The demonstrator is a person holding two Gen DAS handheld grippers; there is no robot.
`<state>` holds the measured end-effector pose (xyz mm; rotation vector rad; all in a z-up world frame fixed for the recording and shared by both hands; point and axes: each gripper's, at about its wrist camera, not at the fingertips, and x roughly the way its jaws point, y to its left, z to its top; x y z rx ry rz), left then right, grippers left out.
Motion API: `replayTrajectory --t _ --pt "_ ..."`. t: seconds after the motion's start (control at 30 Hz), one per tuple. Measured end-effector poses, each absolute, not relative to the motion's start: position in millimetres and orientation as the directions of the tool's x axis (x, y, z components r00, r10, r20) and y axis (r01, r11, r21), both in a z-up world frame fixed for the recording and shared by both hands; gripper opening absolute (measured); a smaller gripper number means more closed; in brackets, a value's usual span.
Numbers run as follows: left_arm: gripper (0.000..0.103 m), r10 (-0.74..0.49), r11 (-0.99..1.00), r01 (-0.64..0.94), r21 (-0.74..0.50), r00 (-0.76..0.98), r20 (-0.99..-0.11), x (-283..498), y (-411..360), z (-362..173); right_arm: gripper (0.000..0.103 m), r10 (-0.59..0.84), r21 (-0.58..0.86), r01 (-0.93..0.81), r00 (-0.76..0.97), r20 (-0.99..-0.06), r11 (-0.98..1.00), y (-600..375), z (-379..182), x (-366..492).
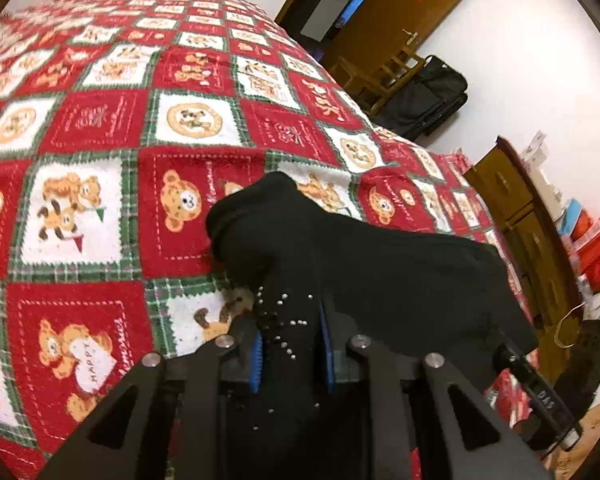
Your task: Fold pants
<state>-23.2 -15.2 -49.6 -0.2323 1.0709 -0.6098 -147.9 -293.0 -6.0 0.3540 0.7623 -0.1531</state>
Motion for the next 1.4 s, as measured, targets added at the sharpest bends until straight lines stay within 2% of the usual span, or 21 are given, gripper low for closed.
replayTrajectory --t 0.3,0.67,1.1,1.4 --pt "0.019 -0.479 0.856 0.407 -0.319 0.393 -0.785 -24 -28 -33 0.032 -0.021 0.239 0.245 0.738 -0.675 0.94 -285 10 -144" --pt "0.018 -0.465 0.861 0.413 -0.297 0.401 -0.789 -19 -27 -24 0.032 -0.052 0.182 0.223 0.756 -0.652 0.958 -270 26 -132" --pt "0.017 -0.476 0.862 0.4 -0.31 0.431 -0.767 -8 -16 -12 0.032 -0.014 0.198 0.181 0.771 -0.637 0.963 -260 38 -110" --pt "0.017 -0.441 0.891 0.329 -0.314 0.458 -0.772 17 11 -17 0.032 0.055 0.216 0.108 0.771 -0.634 0.97 -238 33 -73"
